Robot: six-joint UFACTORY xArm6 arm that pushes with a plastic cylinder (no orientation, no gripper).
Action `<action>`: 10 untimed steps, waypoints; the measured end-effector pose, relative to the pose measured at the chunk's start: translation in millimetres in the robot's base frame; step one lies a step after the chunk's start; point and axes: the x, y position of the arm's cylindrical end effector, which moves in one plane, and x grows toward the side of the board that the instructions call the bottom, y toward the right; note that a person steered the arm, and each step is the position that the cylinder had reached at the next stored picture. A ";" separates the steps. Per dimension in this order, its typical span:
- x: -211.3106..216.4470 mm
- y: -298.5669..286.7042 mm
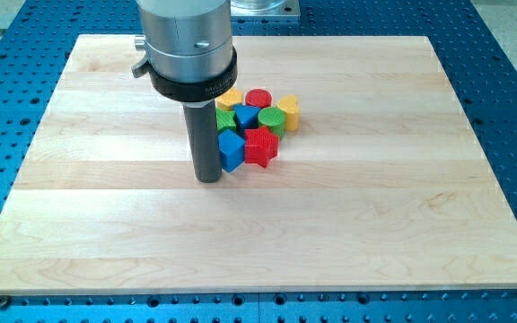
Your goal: Move your arm right to the yellow heart
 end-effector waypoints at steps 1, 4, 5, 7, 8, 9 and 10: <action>0.2 0.0; 20.4 8.5; 30.8 50.8; -22.6 102.7; -55.8 155.5; -103.4 175.5; -114.4 170.0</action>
